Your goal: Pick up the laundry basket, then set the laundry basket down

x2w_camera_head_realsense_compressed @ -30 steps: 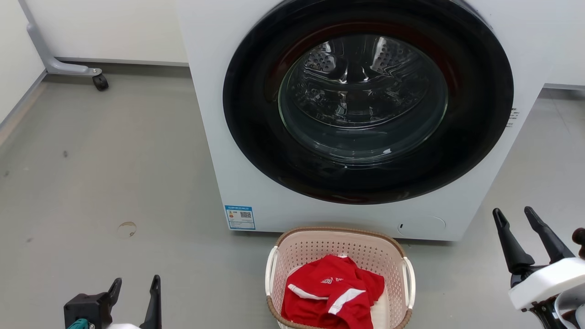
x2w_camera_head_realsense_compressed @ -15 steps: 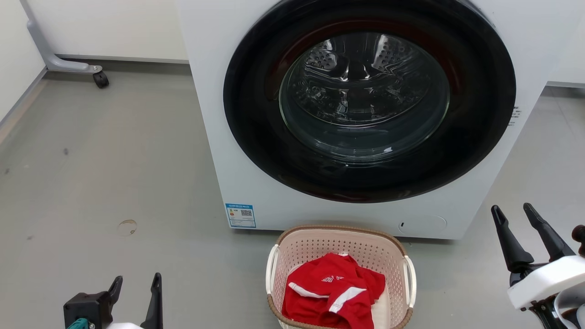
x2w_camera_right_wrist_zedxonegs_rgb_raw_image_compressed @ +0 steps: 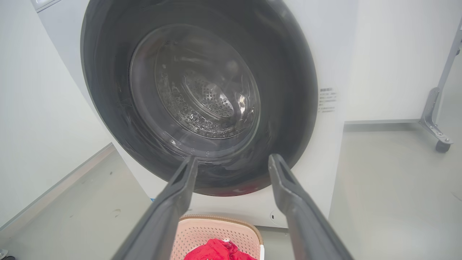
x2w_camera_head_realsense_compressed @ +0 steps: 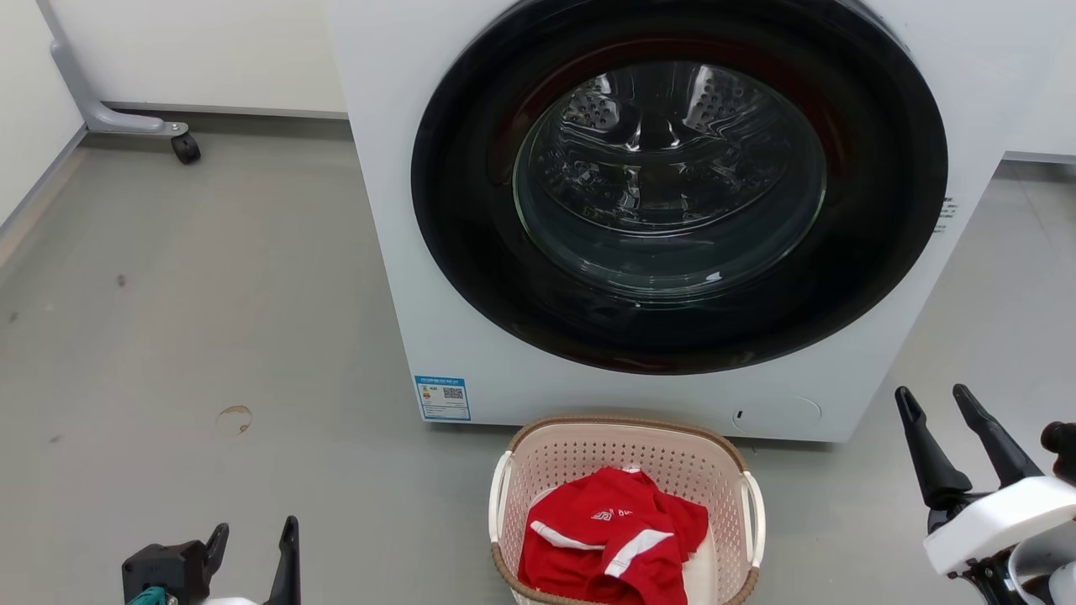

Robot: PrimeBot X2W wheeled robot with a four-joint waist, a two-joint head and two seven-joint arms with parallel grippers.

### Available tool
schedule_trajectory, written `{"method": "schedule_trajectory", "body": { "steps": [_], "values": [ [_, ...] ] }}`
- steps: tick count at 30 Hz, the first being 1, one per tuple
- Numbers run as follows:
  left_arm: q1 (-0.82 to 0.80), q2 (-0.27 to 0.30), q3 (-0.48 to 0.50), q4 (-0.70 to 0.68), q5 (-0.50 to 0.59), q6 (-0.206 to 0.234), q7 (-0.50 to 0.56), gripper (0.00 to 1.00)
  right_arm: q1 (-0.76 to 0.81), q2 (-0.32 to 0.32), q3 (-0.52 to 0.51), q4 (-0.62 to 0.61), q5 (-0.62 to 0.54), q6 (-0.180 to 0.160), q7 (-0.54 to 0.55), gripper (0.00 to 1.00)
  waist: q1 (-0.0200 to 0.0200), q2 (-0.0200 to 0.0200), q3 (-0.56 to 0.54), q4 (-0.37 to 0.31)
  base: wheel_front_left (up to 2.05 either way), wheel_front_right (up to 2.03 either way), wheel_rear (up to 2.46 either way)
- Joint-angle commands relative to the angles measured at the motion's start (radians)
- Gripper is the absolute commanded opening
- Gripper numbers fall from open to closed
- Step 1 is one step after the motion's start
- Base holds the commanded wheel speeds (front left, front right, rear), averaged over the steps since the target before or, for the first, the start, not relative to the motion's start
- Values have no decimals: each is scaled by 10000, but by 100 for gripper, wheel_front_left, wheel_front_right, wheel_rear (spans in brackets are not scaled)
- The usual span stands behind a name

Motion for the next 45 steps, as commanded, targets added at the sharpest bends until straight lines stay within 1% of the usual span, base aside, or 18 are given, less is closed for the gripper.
{"method": "schedule_trajectory", "body": {
  "steps": [1,4,13,37,39,40,42,45],
  "values": [
    [-673,162,372,-112,-83,-23,66,100,-222,-224,181,-88,100,-27,38,100,0,-1,-23,5,0,0,0],
    [-715,179,341,50,-193,-80,230,100,-306,-207,254,95,144,-27,75,100,0,-1,-44,4,0,0,0],
    [-892,146,269,112,-175,-136,167,100,-473,-285,419,250,160,-27,-39,100,0,-1,-33,-1,0,0,0],
    [-1001,173,176,-9,-99,-49,62,100,-521,-345,480,284,160,-27,-160,100,0,-1,-33,4,0,0,0],
    [-1010,178,143,-81,-133,-149,17,100,-526,-349,486,287,160,-27,-163,100,0,-1,-31,7,0,0,0],
    [-236,-57,-243,225,-174,-106,148,0,-21,0,325,519,93,2,-19,0,0,-1,-31,7,0,0,0],
    [-139,-268,-341,452,-181,-101,161,0,103,200,366,701,98,2,-11,0,0,-1,-30,6,0,0,0],
    [-146,-392,-265,514,-393,-181,152,0,140,257,300,718,306,1,30,0,2,-1,-19,-8,0,0,0]
  ]
}}
